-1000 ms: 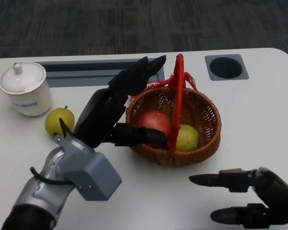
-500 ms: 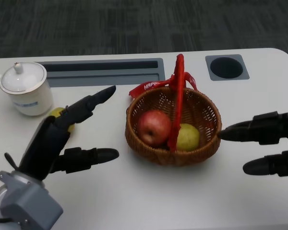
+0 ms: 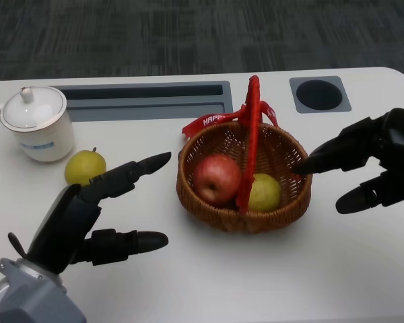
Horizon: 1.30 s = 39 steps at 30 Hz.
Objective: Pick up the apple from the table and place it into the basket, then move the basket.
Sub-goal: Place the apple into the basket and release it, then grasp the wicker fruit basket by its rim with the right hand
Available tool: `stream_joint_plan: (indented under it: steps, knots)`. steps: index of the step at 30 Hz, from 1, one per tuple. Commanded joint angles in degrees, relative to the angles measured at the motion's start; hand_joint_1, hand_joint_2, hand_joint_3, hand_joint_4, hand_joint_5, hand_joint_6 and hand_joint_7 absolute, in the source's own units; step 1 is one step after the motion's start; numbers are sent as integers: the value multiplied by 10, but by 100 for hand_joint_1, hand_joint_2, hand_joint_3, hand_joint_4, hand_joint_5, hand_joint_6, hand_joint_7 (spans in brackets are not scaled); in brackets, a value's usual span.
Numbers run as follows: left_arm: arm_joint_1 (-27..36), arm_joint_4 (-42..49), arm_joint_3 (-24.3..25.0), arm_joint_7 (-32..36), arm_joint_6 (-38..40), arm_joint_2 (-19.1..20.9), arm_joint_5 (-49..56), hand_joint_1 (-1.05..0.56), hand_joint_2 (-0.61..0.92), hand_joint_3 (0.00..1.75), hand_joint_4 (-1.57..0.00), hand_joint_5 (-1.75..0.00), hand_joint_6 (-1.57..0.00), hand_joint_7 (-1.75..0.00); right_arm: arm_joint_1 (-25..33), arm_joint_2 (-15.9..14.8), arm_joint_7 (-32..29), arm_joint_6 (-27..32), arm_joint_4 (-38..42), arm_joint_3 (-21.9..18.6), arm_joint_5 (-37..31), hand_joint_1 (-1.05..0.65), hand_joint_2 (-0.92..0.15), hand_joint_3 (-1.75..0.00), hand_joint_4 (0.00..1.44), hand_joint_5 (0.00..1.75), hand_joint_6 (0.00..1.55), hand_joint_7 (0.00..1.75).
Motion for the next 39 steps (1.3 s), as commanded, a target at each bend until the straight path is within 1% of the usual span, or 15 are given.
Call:
stream_joint_plan:
  steps: [1, 4, 8, 15, 19, 22, 26, 33, 39]
  knots:
    - [13, -19, 3, -6, 5, 6, 1, -52, 80, 0, -53, -2, -56, -1, -36, -18, -34, -12, 37, 20, -50, -66, -91, -1, 82, 0, 73, 0]
    - [19, -29, 4, -5, 9, 7, 4, -52, 80, 0, -53, -1, -56, -1, -66, -22, -74, -19, 66, 43, -103, -68, -91, -1, 81, 0, 73, 1]
    - [27, -36, 4, -6, 9, 4, 1, -52, 79, 0, -54, -1, -57, -1, -107, -31, -157, -13, 78, 88, -202, -70, -91, 0, 80, 0, 73, 0]
    - [36, -50, 2, -4, 15, -6, -1, -50, 77, 0, -55, -1, -59, -1, -172, -39, -339, 27, 94, 195, -367, -73, -92, -2, 80, 1, 72, 0]
    - [42, -58, 3, 0, 16, -11, 3, -51, 78, 0, -56, -1, -60, -1, -203, -35, -445, 56, 106, 260, -436, -77, -92, -3, 82, 1, 72, 0]
    - [45, -66, 3, 2, 19, -16, 4, -52, 77, 0, -56, -1, -60, -1, -225, -31, -487, 64, 121, 295, -458, -77, -92, -4, 81, 1, 71, 0]
    - [51, -79, 2, 2, 26, -23, 7, -52, 77, 0, -57, -2, -60, -1, -242, -24, -508, 57, 142, 321, -454, -77, -92, -5, 80, 1, 71, 1]
    - [57, -87, 4, 12, 23, -32, 22, -50, 77, 0, -61, -3, -62, -1, -247, -3, -572, 92, 150, 395, -499, -80, -92, -6, 82, 1, 71, 0]
    - [57, -90, 5, 18, 27, -41, 28, -47, 76, 0, -64, -3, -64, -1, -248, 24, -630, 121, 162, 455, -532, -77, -92, -8, 81, 0, 69, 0]
